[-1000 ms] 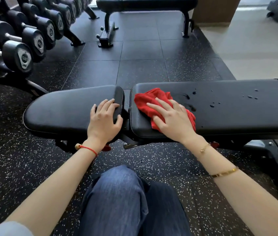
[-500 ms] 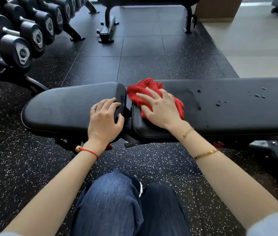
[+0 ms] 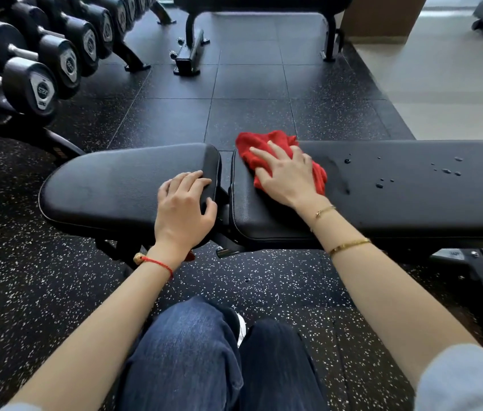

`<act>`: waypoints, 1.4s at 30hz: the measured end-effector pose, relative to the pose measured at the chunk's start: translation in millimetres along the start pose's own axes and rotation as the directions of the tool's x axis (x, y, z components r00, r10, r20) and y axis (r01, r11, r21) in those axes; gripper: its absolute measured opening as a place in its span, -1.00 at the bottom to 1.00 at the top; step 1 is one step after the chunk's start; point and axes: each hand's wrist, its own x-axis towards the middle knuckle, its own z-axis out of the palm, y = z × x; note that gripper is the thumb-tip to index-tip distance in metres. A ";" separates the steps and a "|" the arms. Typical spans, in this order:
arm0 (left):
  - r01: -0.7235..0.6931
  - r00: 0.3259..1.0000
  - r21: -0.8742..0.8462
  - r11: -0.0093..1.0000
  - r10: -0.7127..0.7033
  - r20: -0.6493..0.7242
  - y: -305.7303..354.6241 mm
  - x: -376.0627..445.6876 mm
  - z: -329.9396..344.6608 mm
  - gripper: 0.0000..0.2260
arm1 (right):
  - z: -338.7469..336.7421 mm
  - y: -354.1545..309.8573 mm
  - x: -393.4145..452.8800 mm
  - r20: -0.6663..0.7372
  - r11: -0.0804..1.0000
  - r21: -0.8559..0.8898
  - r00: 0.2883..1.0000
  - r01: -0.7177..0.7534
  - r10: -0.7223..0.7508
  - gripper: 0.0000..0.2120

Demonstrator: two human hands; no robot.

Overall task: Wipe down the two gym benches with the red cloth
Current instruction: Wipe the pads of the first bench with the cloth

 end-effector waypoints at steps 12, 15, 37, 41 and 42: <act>-0.009 1.000 0.020 1.000 0.008 0.029 0.1 0.1 -1.0 -0.63 | -3.8 46.3 -26.0 -0.069 0.997 -0.020 0.995 -0.068 0.066 -0.55; -0.008 0.999 0.028 1.000 0.007 0.032 0.7 -0.2 -0.8 -0.63 | -5.2 31.1 0.7 -0.023 0.987 -0.004 0.987 -0.162 0.162 -0.54; -0.005 0.999 0.021 1.000 0.004 0.051 1.8 -2.1 -3.5 -0.64 | -5.2 37.1 27.7 0.000 0.980 0.006 0.980 -0.197 0.197 -0.54; 0.000 0.999 0.014 1.000 0.000 0.037 0.7 -2.0 -4.5 -0.63 | -5.0 37.3 -20.0 -0.045 0.998 -0.019 0.997 -0.062 0.062 -0.54; -0.002 0.999 0.013 1.000 0.002 0.034 0.6 -1.9 -4.4 -0.62 | -3.8 42.1 -36.0 -0.071 0.999 -0.032 0.997 -0.038 0.036 -0.54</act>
